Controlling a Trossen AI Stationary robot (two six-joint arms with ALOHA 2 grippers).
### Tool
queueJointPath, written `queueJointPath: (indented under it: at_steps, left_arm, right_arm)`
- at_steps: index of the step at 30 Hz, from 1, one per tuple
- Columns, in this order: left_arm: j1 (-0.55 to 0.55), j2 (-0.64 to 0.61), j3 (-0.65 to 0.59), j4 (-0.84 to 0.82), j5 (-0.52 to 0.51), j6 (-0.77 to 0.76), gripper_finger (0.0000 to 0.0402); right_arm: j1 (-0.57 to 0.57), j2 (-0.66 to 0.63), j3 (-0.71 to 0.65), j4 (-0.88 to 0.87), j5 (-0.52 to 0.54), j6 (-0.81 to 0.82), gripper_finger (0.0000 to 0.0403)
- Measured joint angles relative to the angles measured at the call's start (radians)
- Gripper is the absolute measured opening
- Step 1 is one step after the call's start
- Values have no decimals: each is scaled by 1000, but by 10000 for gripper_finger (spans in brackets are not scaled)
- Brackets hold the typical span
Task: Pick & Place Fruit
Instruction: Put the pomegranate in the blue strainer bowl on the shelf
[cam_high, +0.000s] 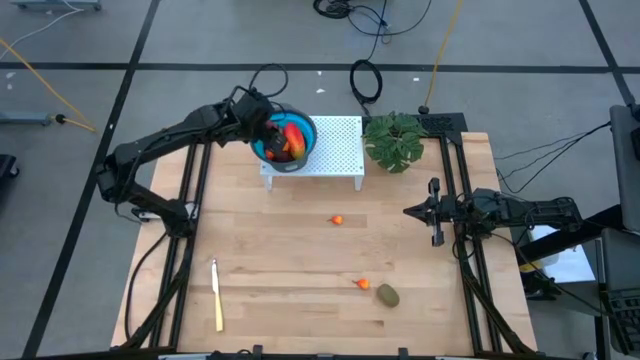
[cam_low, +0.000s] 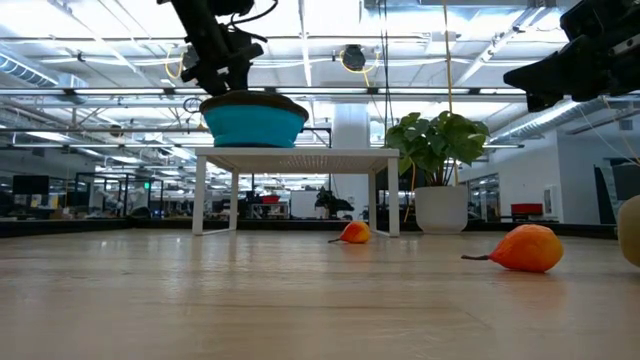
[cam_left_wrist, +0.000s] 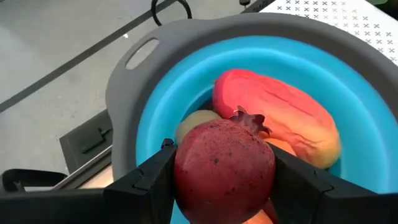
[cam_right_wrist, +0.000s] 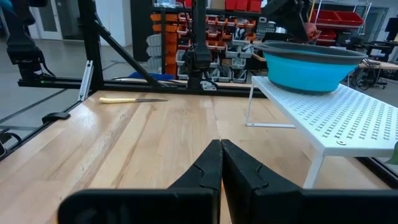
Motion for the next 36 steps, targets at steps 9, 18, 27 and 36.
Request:
queueJointPath:
  at_steps: [9,18,27,36]
  left_arm:
    - [0,8,-1,-2,-1,-10,207]
    - [4,47,-1,-33,-5,8,207]
    - [4,53,-1,-32,-12,31,207]
    - [4,52,-1,-55,-4,33,207]
  right_arm:
    - [0,0,0,0,0,0,0]
    - [0,0,0,1,93,2,0]
    - [0,0,0,1,101,3,0]
    - [0,0,0,2,101,3,0]
